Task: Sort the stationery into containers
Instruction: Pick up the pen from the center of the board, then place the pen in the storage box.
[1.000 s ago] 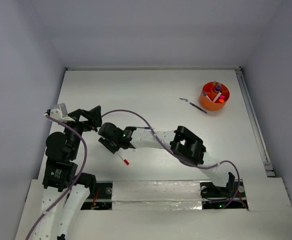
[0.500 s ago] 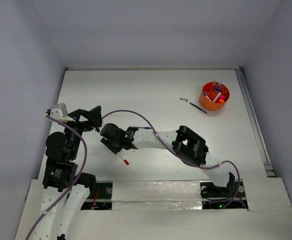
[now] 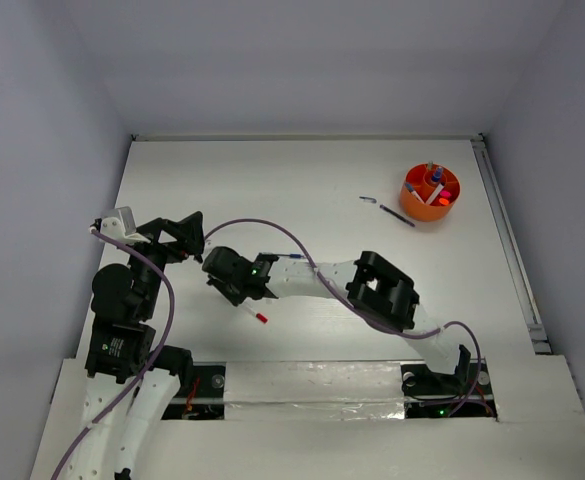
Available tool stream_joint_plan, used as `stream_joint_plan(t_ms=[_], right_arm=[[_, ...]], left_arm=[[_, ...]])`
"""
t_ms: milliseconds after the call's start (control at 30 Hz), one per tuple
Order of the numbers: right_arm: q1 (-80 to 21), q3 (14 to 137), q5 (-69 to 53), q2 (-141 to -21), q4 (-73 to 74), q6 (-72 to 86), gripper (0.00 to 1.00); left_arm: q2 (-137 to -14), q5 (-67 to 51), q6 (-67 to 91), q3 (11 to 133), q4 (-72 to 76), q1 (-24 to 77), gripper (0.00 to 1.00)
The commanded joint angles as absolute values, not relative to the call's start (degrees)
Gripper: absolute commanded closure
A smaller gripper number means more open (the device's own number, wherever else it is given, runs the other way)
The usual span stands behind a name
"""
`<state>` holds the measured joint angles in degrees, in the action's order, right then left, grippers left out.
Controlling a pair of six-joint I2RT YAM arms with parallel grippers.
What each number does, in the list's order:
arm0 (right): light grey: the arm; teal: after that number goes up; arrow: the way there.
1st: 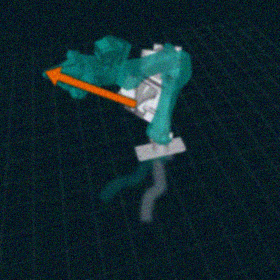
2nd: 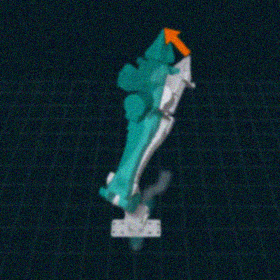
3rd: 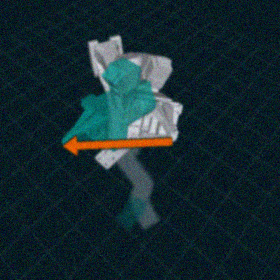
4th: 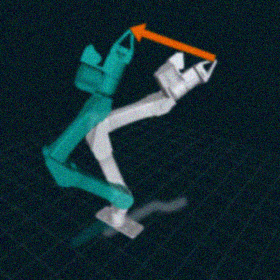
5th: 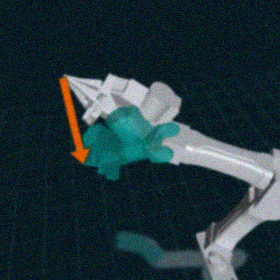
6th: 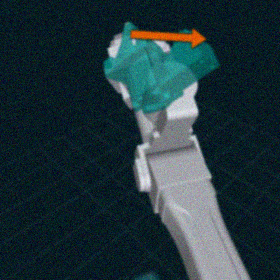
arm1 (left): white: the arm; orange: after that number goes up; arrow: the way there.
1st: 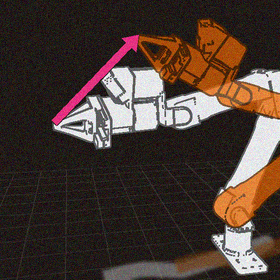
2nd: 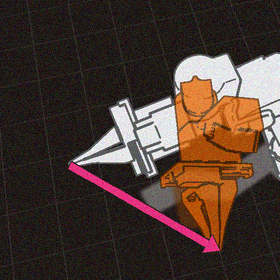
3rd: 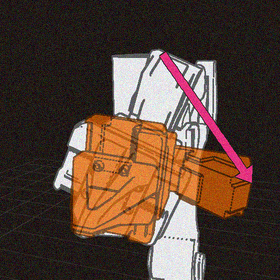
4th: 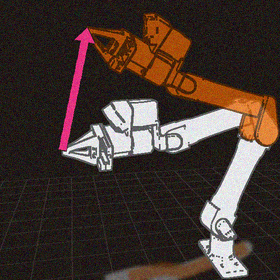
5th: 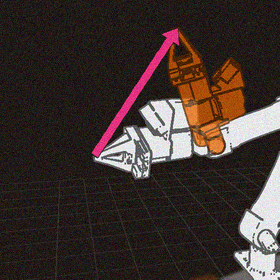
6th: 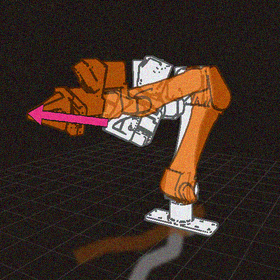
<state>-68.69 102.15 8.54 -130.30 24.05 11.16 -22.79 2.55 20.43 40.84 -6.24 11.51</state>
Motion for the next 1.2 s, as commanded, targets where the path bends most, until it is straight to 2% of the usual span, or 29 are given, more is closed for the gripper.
stream_joint_plan(t_ms=[0, 200, 400, 600, 733, 900, 1167], right_arm=[[-69.2, 100.7, 6.9, -128.2, 26.2, 11.5, 1.00], [-67.9, 98.5, 4.0, -117.9, 15.4, 13.0, 1.00], [-58.5, 84.7, 0.4, -99.2, -1.8, 17.1, 1.00], [-48.4, 66.5, 15.4, -84.1, -14.2, 13.2, 1.00], [-35.4, 55.9, 20.6, -72.5, -23.7, 11.9, 1.00], [-21.7, 49.2, 25.6, -69.4, -35.2, 3.7, 1.00], [-12.6, 50.7, 34.0, -78.3, -50.9, -8.7, 1.00]], left_arm=[[-22.5, 2.0, 20.3, 40.7, -3.5, 11.5, 0.01], [-22.3, 2.0, 20.2, 40.8, -3.5, 11.5, 0.01], [-22.0, 1.8, 20.2, 40.7, -3.4, 12.0, 0.01], [-21.4, 1.6, 20.3, 40.7, -3.4, 12.6, 0.01], [-21.1, 2.1, 20.1, 40.9, -3.8, 13.2, 0.01], [-20.5, 2.3, 20.0, 41.0, -3.9, 13.8, 0.01], [-19.9, 2.6, 19.9, 41.1, -4.2, 15.7, 0.01]])
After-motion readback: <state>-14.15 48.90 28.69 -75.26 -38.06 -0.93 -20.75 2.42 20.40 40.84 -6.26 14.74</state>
